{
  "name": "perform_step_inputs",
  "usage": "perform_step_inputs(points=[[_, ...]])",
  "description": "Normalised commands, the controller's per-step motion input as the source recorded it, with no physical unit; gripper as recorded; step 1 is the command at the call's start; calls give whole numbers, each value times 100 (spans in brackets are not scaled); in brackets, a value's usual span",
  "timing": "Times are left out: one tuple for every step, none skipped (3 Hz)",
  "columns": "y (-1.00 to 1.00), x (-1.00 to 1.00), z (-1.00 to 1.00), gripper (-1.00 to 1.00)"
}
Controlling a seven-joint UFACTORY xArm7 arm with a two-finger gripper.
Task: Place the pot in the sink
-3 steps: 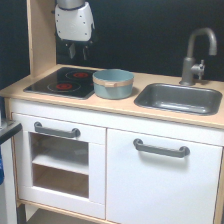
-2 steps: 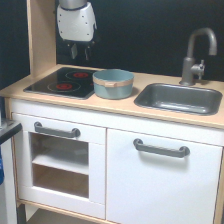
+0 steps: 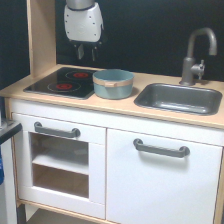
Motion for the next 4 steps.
perform_step_inputs(points=[[-3,-12,88,100],[-12,83,89,100],[21,-9,12,100],[1,19,100,97]])
